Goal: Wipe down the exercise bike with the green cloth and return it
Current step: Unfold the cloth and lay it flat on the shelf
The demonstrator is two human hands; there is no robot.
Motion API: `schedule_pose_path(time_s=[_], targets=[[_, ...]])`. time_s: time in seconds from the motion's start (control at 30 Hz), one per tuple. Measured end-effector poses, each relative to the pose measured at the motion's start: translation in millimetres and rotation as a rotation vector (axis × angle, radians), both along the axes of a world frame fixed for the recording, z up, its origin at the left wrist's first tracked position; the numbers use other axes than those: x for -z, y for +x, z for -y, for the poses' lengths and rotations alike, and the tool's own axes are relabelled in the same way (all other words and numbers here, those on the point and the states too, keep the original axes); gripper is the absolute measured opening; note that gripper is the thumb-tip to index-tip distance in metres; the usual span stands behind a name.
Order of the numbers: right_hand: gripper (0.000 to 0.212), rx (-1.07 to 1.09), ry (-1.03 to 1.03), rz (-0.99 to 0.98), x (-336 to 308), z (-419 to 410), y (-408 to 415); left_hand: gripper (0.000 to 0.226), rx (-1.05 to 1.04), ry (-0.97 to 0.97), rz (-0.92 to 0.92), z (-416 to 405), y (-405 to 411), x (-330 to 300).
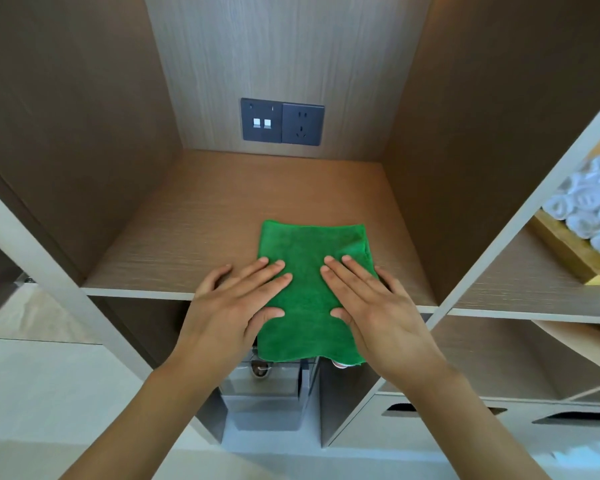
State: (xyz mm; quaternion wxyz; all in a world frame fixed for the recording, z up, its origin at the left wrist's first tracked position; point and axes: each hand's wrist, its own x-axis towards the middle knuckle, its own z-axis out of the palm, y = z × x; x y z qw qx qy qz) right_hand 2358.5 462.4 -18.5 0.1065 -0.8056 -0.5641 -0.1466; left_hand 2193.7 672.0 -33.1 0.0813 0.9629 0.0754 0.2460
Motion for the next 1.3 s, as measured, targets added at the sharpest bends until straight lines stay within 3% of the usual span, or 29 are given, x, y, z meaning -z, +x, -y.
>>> schedule_pose_path(time_s=[0.2, 0.43, 0.53, 0.63, 0.7, 0.83, 0.93, 1.13, 1.3], targets=[[0.022, -0.081, 0.309, 0.070, -9.9, 0.8, -6.8, 0.031, 0.035, -0.156, 0.193, 9.0, -6.9, -21.5], [0.017, -0.165, 0.601, -0.462, -86.7, -20.1, 13.1, 0.031, 0.090, -0.640, 0.403, -14.4, -8.3, -93.1], [0.035, -0.028, 0.465, -0.577, -100.2, -49.6, 34.7, 0.032, -0.017, -0.597, 0.357, -40.0, 19.0, -104.2], [0.031, 0.057, 0.272, -0.399, -90.6, -66.0, 34.9, 0.036, -0.142, -0.416, 0.180, -49.7, 28.9, -96.9], [0.025, -0.037, 0.252, -0.384, -78.0, -61.6, 21.7, 0.032, -0.065, -0.394, 0.106, -47.0, 18.1, -85.5], [0.041, -0.089, 0.038, -0.430, -45.7, -47.7, -5.9, 0.024, 0.111, -0.482, -0.154, -39.4, -7.6, -57.2], [0.037, -0.068, 0.018, -0.398, -31.7, -46.5, -5.3, 0.028, 0.100, -0.568, -0.119, -44.6, -8.6, -44.9], [0.034, 0.009, 0.079, -0.425, -27.4, -59.1, 24.0, 0.028, 0.141, -0.540, -0.101, -59.1, 35.6, -40.9], [0.040, 0.202, 0.014, -0.321, -29.7, -75.6, 64.0, 0.028, 0.146, -0.527, -0.128, -70.8, 96.2, -47.7]])
